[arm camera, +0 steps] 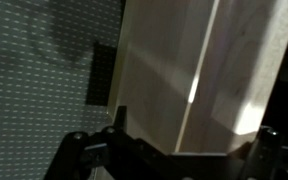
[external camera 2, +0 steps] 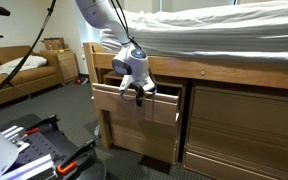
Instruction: Open the top bedroom drawer fully
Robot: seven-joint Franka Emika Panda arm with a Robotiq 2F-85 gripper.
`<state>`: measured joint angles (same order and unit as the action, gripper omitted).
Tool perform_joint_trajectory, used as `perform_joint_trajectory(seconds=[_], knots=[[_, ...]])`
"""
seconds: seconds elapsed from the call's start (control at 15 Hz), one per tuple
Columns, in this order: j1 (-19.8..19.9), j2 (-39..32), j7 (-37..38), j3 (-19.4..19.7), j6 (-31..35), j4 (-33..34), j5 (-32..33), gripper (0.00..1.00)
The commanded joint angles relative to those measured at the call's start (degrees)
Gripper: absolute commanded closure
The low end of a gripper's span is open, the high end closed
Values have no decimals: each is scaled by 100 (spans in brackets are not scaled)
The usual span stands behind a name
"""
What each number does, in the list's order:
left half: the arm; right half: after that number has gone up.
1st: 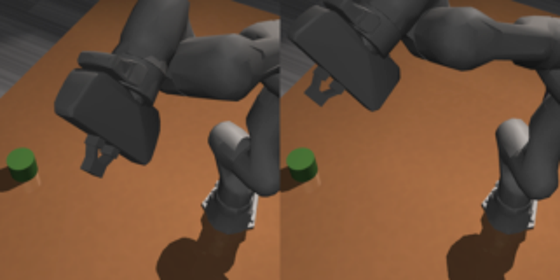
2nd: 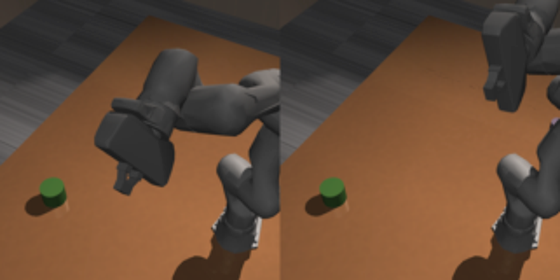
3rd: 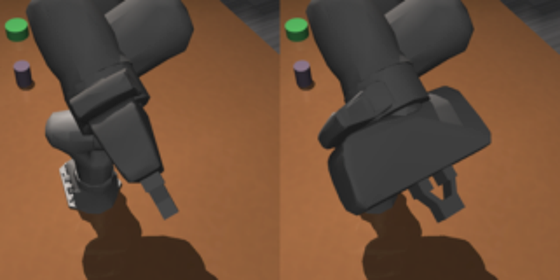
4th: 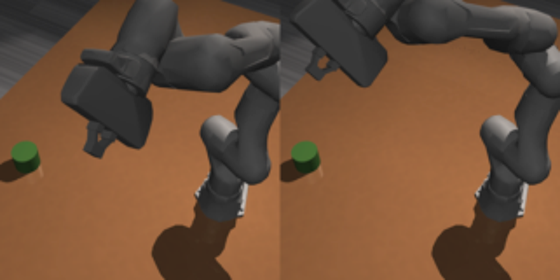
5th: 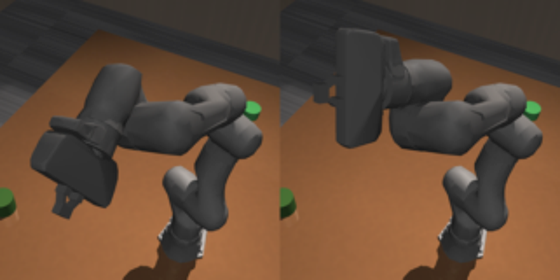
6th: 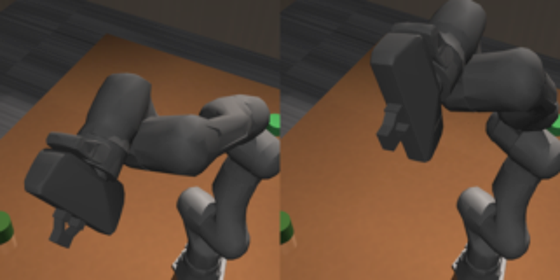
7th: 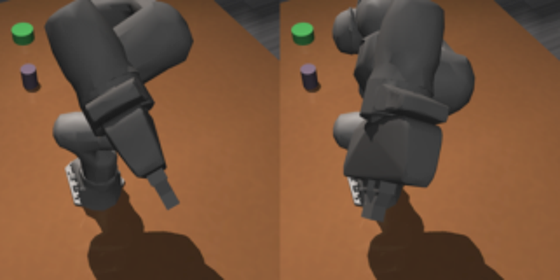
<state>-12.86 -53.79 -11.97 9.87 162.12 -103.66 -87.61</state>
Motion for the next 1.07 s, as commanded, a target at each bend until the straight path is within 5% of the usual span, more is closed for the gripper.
perform_joint_trajectory(seconds=[0.0,0.2,0.27,0.47,0.53,0.6,1.0], knots=[[26,511,1076,44,445,-580,1387,0],[-6,851,1963,219,701,-837,2573,0],[-381,935,2053,666,516,-870,2529,0],[-523,1252,2403,1039,127,-968,2975,0],[-34,1478,2668,589,144,-1008,3504,0],[26,1099,2690,435,576,-749,3524,0],[232,1257,3081,334,199,-843,4054,0]])
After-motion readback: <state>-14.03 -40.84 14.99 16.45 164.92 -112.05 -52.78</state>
